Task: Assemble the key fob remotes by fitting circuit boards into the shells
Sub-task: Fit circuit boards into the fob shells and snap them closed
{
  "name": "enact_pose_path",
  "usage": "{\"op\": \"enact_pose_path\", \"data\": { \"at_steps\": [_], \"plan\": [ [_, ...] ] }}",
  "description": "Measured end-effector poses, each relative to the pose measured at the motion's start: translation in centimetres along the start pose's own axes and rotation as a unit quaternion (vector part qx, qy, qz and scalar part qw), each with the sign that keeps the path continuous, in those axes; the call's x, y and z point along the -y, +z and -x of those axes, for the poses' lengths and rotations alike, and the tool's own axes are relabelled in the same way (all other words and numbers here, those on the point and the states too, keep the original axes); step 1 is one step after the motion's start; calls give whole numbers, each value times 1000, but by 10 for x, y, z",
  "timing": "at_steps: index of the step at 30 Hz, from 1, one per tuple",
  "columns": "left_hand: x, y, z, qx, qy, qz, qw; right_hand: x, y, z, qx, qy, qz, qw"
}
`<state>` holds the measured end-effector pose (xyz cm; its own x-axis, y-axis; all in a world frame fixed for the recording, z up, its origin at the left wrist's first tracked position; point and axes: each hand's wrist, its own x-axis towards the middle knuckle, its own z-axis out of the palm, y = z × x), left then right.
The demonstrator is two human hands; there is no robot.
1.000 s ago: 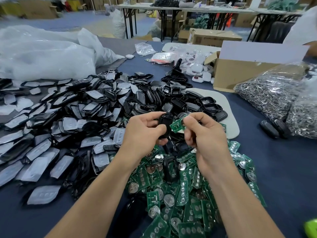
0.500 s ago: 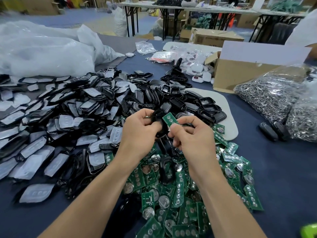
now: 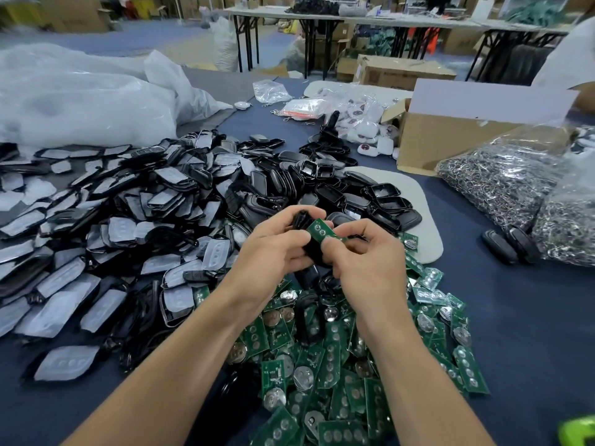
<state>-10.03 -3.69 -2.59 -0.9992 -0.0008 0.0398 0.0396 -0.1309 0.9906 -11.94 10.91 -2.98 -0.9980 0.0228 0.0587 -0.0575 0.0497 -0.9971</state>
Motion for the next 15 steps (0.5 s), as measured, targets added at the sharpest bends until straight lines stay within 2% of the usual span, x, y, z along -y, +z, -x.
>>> {"op": "enact_pose_path", "data": {
  "at_steps": [4, 7, 10, 15],
  "plan": [
    [2, 1, 1, -21, 4, -82, 996, -1, -1, -1, -10, -6, 21, 1000],
    [5, 1, 0, -42, 14, -106, 993, 0, 0, -2, -8, -4, -31, 999],
    [3, -1, 0, -65, 38, -119, 990, 2, -2, -3, 23, 0, -58, 998],
    [-1, -5, 0, -67, 17, -82, 994, 1, -5, -9, 51, 16, -87, 995]
  ]
}}
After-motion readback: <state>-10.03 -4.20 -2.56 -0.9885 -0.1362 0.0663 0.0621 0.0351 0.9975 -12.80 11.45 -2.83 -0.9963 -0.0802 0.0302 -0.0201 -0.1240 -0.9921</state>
